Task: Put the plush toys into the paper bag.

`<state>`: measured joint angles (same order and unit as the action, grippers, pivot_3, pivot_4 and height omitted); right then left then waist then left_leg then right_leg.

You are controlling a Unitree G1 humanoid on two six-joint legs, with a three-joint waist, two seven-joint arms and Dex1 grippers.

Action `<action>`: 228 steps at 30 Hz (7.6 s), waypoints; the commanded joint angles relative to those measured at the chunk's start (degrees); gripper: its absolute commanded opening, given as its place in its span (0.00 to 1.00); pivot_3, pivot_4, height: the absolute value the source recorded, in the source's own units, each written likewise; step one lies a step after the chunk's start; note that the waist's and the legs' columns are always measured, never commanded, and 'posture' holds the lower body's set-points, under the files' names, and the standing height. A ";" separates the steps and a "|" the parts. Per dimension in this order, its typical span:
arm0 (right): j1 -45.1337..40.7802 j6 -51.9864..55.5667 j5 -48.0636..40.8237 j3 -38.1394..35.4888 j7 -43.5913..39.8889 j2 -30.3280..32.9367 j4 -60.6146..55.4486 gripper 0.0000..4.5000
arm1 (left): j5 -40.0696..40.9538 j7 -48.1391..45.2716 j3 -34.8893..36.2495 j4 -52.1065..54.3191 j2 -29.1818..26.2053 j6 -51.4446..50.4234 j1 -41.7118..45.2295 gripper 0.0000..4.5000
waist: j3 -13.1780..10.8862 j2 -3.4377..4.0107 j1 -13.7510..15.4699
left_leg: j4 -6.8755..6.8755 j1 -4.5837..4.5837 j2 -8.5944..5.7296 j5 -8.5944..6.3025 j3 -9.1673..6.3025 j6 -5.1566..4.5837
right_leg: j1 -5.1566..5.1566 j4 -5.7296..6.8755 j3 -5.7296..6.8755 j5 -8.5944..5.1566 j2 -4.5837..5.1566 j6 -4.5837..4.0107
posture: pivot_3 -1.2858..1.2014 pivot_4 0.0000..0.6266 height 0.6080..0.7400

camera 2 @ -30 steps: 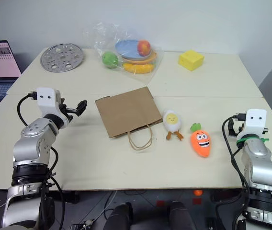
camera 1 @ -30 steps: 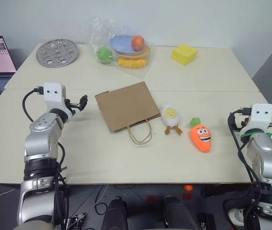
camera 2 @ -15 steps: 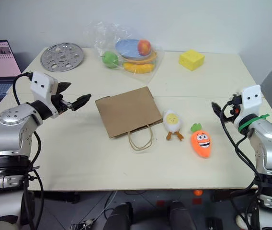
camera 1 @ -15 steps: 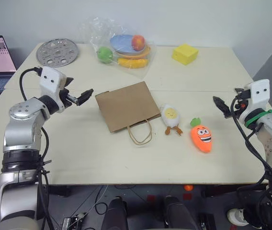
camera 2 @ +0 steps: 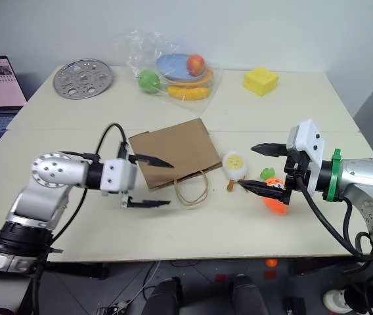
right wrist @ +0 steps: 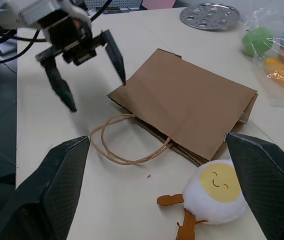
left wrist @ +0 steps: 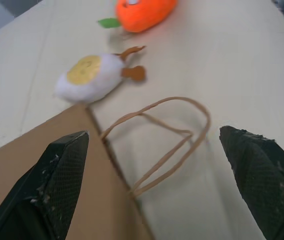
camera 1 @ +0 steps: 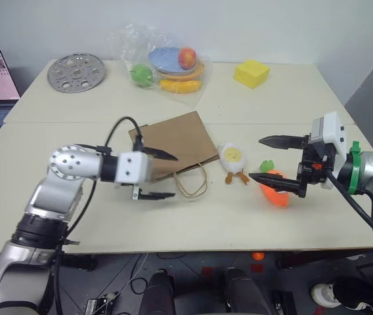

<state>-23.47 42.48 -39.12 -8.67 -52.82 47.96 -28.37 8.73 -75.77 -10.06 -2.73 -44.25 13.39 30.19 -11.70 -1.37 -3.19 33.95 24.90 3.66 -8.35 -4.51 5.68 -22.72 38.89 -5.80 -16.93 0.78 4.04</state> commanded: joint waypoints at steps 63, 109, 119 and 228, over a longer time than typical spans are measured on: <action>-14.61 -15.13 25.07 24.90 26.87 -39.35 28.14 0.01 | 21.86 9.10 12.92 -4.50 7.36 -49.93 20.01 0.00 | 0.01 -0.01 -0.24 | -0.08 -0.03 0.08 0.00 -0.26 -0.01 | 0.00 0.17 0.19 0.19 -0.17 0.29 | 0.52 0.24 1.00; -16.90 -11.07 32.27 20.94 30.47 -51.43 35.05 0.09 | 22.26 14.24 22.03 -17.46 7.19 -43.23 30.49 0.00 | -0.02 -0.08 -0.58 | -0.22 0.22 0.07 0.02 -0.30 0.01 | -0.50 0.58 0.23 0.37 -0.17 0.14 | 0.52 0.24 1.00; -18.33 11.03 18.99 7.82 30.77 -43.10 4.65 0.84 | 22.04 11.55 21.81 -17.81 5.71 -44.16 29.45 0.00 | -0.02 -0.09 -0.20 | -0.19 0.22 0.07 0.02 -0.31 0.01 | -0.50 0.63 0.24 0.37 -0.17 0.14 | 0.52 0.24 1.00; -17.23 7.09 24.89 14.63 22.90 -32.66 10.93 0.99 | 27.65 9.87 20.46 -9.42 7.58 -49.94 25.41 0.00 | -0.01 -0.10 -1.22 | -0.22 0.21 0.07 0.01 -0.28 0.00 | -0.52 0.59 0.20 0.37 -0.18 0.14 | 0.52 0.24 1.00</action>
<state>-42.75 47.23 -13.83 8.86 -29.07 11.60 -9.22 35.86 -65.72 9.21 -13.36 -35.80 -37.46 55.12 -11.71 -1.47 -4.41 33.73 25.12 3.72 -8.33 -4.80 5.68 -23.24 39.48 -5.60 -16.56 0.61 4.18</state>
